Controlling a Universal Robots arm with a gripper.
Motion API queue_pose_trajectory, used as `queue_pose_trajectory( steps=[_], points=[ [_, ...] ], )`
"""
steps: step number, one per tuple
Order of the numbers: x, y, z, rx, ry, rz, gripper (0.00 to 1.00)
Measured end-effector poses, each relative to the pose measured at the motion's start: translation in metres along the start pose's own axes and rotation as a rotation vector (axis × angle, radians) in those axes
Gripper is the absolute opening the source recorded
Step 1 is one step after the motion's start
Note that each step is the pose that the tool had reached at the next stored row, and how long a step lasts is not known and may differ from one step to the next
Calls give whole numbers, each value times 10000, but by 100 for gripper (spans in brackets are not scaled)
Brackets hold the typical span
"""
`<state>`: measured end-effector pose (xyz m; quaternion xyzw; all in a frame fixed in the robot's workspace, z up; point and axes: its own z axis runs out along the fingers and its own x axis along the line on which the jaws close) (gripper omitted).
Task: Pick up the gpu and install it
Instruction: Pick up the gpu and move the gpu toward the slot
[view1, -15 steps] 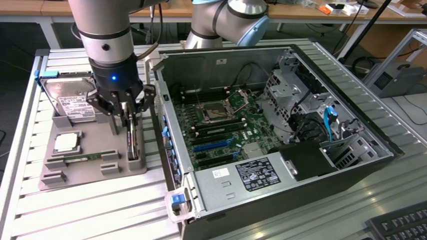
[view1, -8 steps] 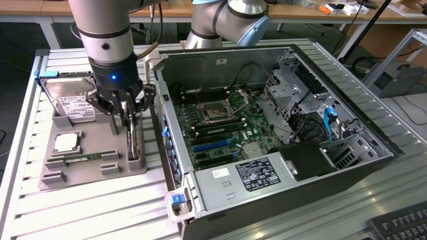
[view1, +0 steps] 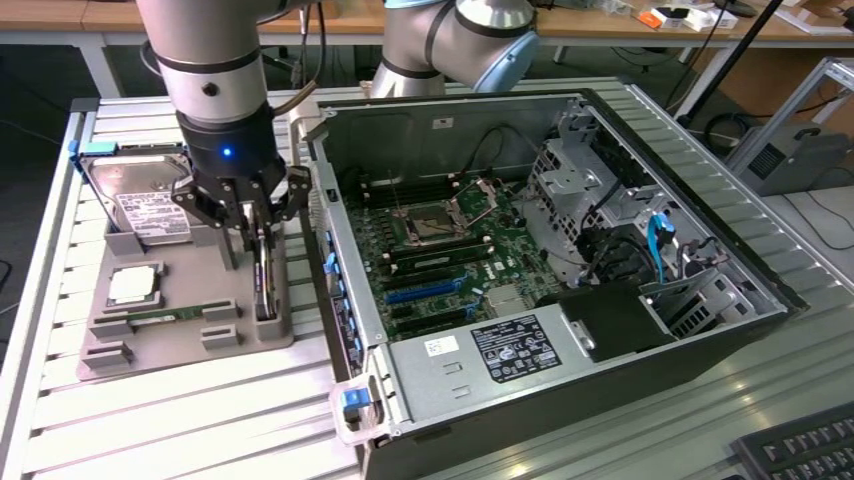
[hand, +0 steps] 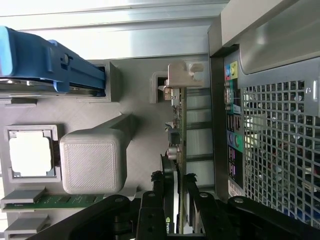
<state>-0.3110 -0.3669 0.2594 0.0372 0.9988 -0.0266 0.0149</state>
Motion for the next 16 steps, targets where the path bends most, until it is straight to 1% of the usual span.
queue_pose_trajectory(
  steps=[16],
  points=[
    [-1,-2,-40,0,0,0,29]
  ],
)
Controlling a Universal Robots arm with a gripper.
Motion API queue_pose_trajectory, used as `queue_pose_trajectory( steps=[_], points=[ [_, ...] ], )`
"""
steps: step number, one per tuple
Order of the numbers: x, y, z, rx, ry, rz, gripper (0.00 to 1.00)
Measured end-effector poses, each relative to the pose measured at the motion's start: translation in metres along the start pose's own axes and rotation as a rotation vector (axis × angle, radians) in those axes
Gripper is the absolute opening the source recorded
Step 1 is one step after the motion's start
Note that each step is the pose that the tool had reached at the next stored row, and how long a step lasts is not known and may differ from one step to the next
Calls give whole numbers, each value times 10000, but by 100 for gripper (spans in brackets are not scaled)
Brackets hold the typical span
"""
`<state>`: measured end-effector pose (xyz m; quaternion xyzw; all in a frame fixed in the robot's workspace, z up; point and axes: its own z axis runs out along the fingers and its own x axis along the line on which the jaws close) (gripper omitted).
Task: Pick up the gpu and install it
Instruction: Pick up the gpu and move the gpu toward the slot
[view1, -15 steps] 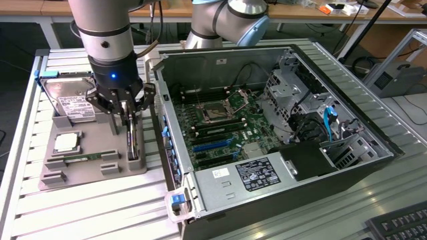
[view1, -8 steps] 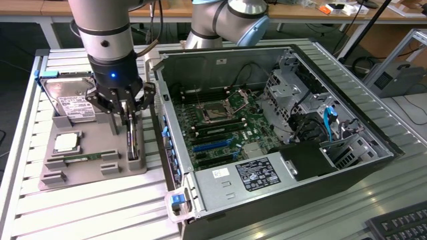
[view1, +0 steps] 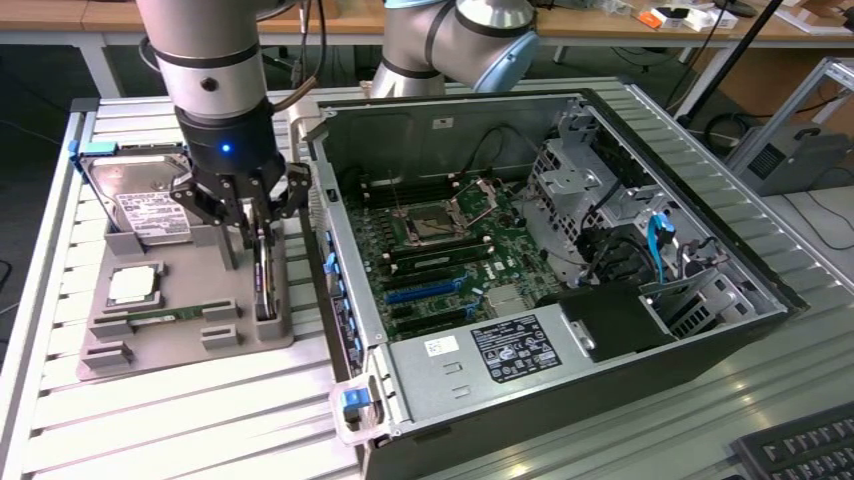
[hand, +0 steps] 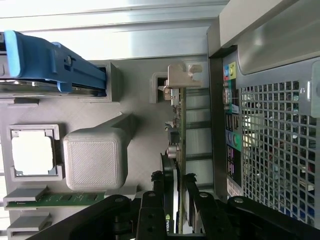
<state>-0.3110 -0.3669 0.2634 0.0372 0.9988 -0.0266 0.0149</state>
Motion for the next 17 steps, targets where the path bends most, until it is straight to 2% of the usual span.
queue_pose_trajectory(
  steps=[8,17],
  points=[
    [-1,-1,-25,0,-1,0,29],
    [-3,-5,-103,0,0,0,29]
  ],
)
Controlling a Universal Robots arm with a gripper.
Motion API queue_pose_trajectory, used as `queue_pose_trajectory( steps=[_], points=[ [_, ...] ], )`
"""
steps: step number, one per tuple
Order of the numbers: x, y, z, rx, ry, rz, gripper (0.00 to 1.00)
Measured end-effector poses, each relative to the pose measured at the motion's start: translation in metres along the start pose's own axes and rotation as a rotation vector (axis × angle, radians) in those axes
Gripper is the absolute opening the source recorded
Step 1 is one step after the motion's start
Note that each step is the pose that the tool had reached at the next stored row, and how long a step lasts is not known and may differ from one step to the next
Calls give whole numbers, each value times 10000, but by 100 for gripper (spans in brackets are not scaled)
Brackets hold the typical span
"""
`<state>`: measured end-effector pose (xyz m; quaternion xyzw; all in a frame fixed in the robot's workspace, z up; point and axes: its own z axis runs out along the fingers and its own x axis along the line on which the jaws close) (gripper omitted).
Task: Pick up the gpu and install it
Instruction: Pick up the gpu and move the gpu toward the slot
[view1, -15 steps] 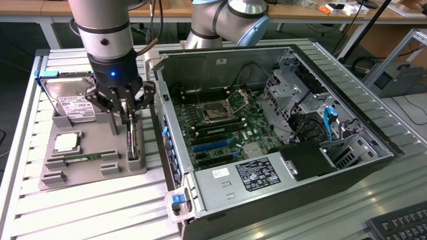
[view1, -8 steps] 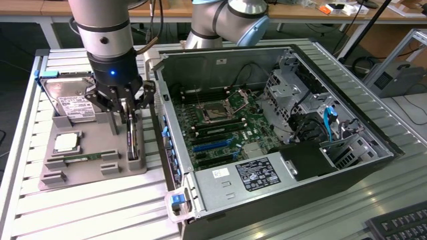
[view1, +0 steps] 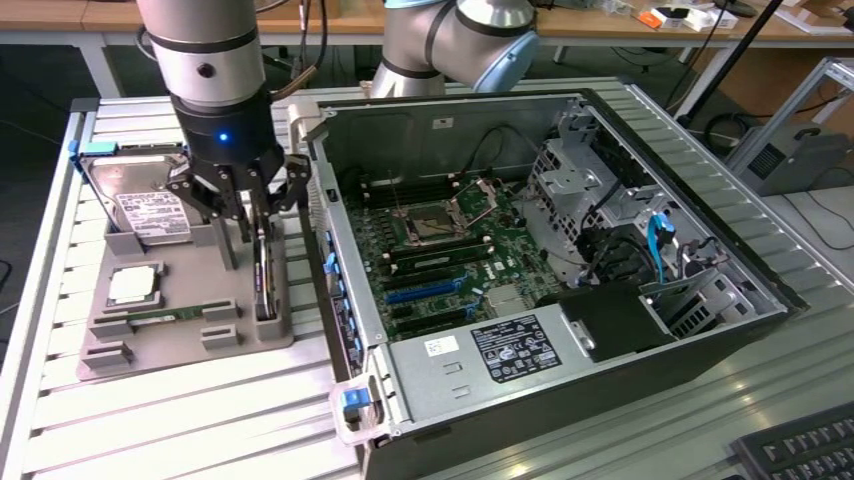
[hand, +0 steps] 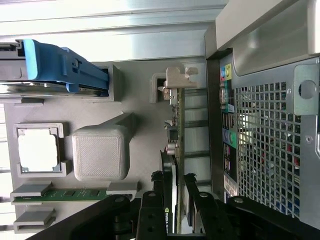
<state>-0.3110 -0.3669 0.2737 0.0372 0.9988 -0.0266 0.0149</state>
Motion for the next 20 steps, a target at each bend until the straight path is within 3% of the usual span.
queue_pose_trajectory(
  steps=[4,20],
  points=[
    [-2,-3,-52,0,0,0,29],
    [-3,-4,-80,0,0,0,29]
  ],
)
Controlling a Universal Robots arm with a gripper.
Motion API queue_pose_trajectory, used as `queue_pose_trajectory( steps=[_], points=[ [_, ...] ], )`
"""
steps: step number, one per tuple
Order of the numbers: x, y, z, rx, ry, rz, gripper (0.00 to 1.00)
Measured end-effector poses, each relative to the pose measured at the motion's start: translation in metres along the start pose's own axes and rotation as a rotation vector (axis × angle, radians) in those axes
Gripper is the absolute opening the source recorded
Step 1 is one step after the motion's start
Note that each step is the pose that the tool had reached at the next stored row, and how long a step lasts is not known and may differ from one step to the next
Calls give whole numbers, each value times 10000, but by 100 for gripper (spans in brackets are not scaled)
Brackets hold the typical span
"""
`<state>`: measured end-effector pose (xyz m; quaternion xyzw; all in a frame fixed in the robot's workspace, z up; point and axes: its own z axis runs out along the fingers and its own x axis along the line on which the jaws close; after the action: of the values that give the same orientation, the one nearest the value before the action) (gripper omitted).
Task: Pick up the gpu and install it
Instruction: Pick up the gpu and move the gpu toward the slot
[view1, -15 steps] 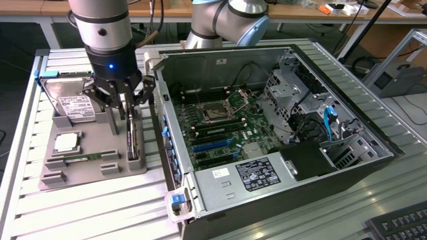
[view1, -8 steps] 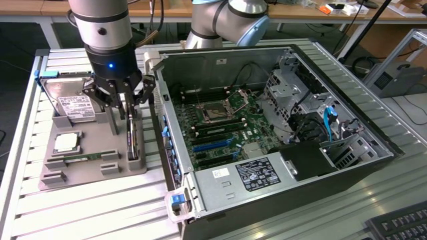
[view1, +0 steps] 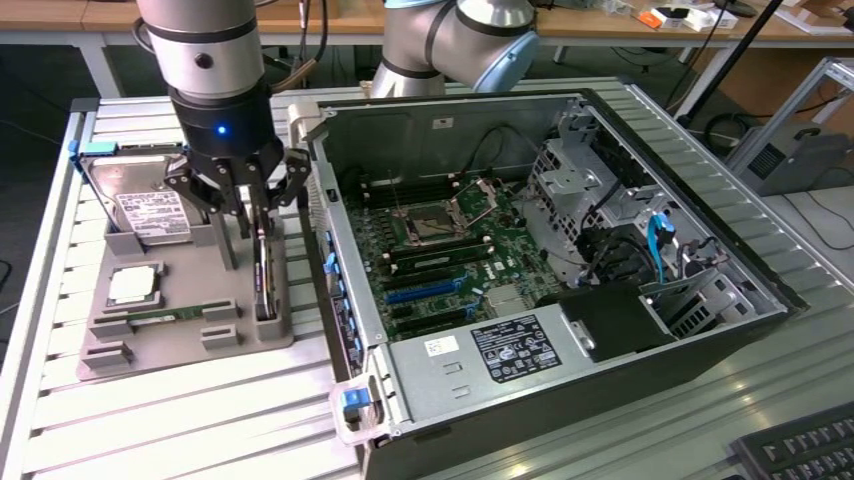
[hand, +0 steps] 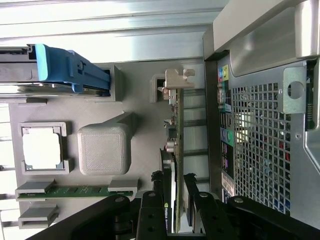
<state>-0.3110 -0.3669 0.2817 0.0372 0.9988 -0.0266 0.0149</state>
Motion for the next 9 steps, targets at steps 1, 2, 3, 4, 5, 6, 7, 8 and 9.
queue_pose_trajectory(
  steps=[1,2,3,4,5,6,7,8,9],
  points=[
    [0,0,-2,0,0,0,29],
    [0,0,-4,0,1,0,29],
    [0,0,-7,0,0,1,29],
    [0,-1,-10,1,1,0,29],
    [0,-1,-12,0,0,0,29],
    [0,-1,-13,1,1,0,29],
    [0,-1,-15,0,1,0,29],
    [0,-1,-18,0,1,0,29],
    [0,-1,-19,0,0,0,29]
  ],
)
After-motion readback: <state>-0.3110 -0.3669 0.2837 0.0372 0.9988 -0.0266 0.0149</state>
